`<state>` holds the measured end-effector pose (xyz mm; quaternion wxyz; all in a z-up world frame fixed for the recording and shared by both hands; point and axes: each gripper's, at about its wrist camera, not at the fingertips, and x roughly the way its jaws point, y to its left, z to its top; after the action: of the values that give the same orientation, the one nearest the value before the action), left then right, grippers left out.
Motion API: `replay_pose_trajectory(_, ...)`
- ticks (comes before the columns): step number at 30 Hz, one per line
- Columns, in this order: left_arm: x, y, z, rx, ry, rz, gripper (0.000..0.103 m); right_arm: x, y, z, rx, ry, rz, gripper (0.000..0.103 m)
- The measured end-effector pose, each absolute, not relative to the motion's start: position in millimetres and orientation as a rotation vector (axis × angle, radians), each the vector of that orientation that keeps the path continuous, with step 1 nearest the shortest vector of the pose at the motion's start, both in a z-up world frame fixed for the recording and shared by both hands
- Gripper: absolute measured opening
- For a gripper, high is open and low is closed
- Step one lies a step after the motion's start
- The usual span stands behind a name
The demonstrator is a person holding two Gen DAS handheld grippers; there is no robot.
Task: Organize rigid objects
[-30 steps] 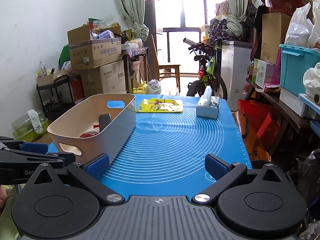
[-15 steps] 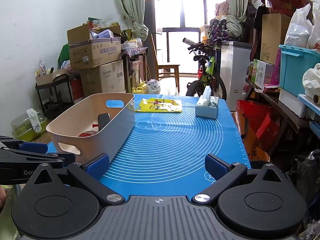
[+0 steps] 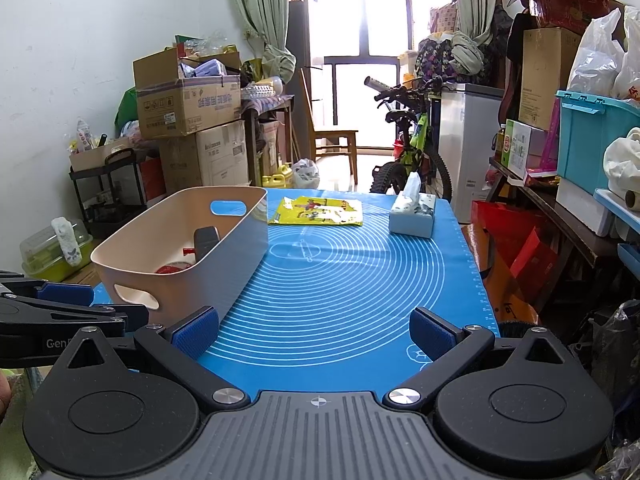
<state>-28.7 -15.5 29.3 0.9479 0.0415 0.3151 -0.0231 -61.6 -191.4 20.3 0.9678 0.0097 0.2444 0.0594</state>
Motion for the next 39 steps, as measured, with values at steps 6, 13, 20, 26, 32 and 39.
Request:
replay_pose_trajectory(6,-28.7,-15.4,29.2,0.083,0.642,-0.047,0.060,-61.7,-191.4,20.3,0.019,0.494,0.119,0.101)
replay_pose_trajectory(13,-28.8,-15.2,29.1,0.083,0.641,-0.047,0.060,-61.5,-192.1,20.1,0.018,0.493,0.120,0.101)
replay_pose_trajectory(20,-28.8,-14.8,29.0,0.083,0.641,-0.048,0.060,-61.6,-191.0,20.3,0.017,0.494,0.120,0.101)
replay_pose_trajectory(26,-28.9,-14.6,28.9,0.082,0.641,-0.047,0.060,-61.6,-191.1,20.2,0.016,0.494,0.119,0.101)
replay_pose_trajectory(32,-28.9,-14.4,28.9,0.082,0.640,-0.047,0.060,-61.6,-190.7,20.2,0.016,0.494,0.120,0.101)
replay_pose_trajectory(39,-29.0,-14.2,28.6,0.082,0.640,-0.047,0.060,-61.6,-196.2,18.6,0.016,0.491,0.118,0.101)
